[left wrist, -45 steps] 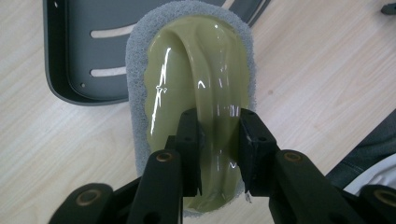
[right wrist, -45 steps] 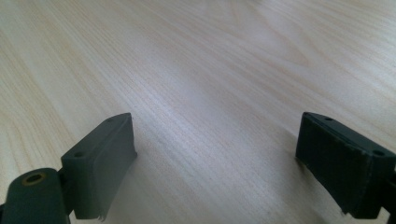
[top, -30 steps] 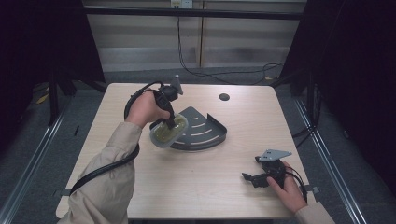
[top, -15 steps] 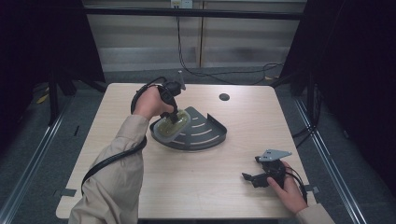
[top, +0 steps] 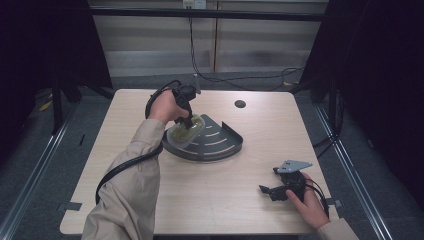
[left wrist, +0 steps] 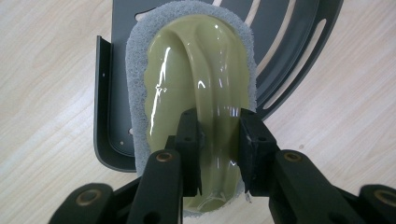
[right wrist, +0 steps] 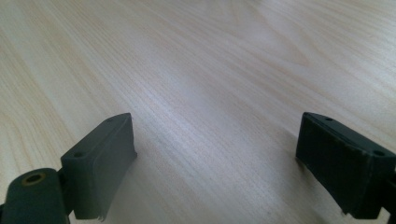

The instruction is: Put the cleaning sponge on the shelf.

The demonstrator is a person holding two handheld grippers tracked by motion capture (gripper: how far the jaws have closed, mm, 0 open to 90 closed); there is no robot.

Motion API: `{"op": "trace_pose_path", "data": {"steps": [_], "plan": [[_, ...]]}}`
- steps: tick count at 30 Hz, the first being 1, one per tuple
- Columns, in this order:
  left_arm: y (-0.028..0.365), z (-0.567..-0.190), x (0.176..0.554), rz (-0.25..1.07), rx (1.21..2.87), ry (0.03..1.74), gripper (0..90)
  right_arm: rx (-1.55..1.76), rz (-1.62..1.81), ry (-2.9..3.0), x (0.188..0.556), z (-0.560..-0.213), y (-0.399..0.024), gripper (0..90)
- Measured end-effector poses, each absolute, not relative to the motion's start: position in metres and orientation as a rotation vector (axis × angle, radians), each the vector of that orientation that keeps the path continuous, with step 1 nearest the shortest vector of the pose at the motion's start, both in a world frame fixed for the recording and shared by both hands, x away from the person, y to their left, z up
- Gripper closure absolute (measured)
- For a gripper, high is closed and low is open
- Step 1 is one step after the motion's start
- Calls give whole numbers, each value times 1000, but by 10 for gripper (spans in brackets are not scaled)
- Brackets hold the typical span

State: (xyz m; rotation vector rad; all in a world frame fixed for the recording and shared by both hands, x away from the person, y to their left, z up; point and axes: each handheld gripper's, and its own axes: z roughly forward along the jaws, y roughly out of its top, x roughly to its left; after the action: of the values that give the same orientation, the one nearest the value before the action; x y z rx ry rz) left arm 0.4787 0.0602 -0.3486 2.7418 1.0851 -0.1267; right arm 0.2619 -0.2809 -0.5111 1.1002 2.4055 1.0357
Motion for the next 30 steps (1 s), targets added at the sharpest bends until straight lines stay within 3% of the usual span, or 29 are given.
{"op": "trace_pose_path", "data": {"steps": [30], "plan": [[69, -382, 504, -136, 2717, 1122, 719, 1087, 1037, 2413, 263, -511, -281, 100]]}}
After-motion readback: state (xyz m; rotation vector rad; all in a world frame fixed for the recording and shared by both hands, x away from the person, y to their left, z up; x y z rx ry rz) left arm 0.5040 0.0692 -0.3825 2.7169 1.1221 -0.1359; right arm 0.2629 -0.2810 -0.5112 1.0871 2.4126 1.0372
